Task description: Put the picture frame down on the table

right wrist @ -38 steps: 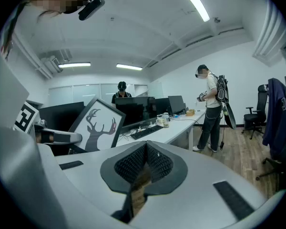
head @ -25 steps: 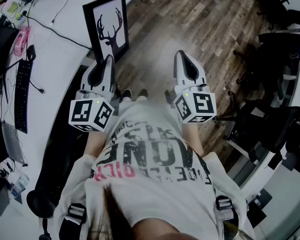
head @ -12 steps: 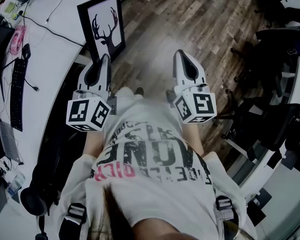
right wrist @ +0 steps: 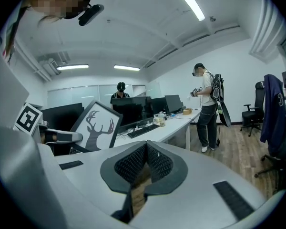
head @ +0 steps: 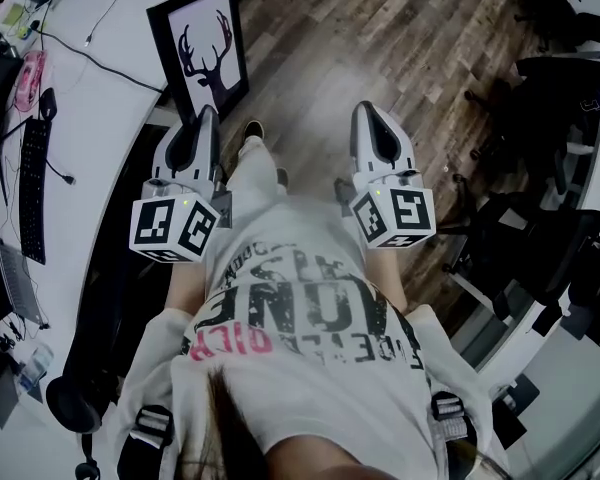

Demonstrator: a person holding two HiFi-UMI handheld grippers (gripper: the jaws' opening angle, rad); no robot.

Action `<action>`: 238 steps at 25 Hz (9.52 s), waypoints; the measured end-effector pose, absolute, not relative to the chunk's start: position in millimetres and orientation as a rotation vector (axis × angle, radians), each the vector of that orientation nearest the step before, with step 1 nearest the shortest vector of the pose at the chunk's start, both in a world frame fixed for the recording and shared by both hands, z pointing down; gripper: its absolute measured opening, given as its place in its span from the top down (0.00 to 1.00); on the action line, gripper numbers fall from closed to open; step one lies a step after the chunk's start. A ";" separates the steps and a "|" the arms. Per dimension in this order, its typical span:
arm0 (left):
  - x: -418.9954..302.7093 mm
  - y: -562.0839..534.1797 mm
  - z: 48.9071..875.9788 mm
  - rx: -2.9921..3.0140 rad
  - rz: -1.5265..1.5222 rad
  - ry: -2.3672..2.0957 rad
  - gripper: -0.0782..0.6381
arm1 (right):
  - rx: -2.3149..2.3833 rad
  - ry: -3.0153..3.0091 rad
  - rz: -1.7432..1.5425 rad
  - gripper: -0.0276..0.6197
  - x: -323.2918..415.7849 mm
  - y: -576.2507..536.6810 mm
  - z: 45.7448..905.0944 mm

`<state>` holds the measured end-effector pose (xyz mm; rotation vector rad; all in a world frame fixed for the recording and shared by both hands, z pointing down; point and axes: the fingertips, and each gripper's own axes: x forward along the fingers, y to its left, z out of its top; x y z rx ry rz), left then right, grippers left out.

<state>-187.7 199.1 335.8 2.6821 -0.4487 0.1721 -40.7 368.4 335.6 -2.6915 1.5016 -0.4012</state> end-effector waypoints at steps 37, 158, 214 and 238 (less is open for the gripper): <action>-94.3 16.1 338.0 2.617 0.194 -0.533 0.85 | -2.632 1.617 -0.440 0.96 63.8 167.6 325.8; -44.4 -73.3 555.3 1.654 0.367 -1.115 0.66 | -2.022 2.577 -0.800 0.96 133.7 -82.4 413.1; -44.3 -70.5 561.3 1.838 0.735 -1.314 0.57 | -2.043 2.559 -0.777 0.96 141.8 -74.3 406.1; -45.6 -74.9 545.0 1.891 0.705 -1.335 0.62 | -2.059 2.531 -0.734 0.96 142.3 -69.3 393.8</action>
